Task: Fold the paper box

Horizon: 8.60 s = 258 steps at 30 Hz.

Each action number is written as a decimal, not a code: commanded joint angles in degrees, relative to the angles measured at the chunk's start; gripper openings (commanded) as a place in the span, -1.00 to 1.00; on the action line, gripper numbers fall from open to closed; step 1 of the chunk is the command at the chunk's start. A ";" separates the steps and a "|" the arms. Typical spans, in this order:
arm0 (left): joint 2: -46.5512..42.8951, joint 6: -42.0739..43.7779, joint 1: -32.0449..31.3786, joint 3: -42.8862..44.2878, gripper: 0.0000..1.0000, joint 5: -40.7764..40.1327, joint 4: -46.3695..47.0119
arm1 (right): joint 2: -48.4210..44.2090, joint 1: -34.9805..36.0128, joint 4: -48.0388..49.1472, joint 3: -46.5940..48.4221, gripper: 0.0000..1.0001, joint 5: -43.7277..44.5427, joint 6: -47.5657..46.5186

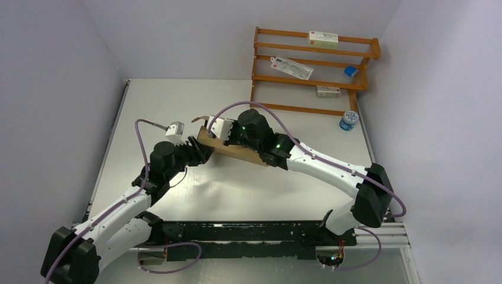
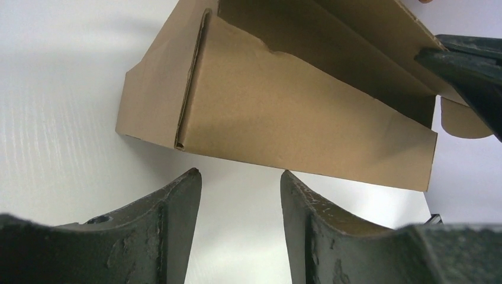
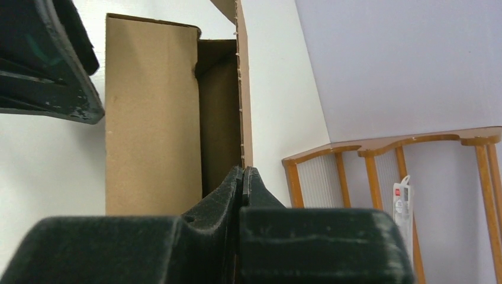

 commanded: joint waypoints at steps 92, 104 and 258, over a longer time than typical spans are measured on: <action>34.20 53.58 12.48 60.74 0.30 11.04 -50.62 | -16.33 -12.81 -22.85 -7.01 -1.00 7.66 36.10; 34.97 56.10 12.96 59.94 -0.11 11.90 -51.29 | -16.42 -12.80 -22.42 -6.90 -1.00 7.15 35.95; 20.30 27.51 -1.10 50.37 -0.90 -1.03 -54.05 | -2.81 -10.71 -35.80 6.65 -1.00 7.85 69.96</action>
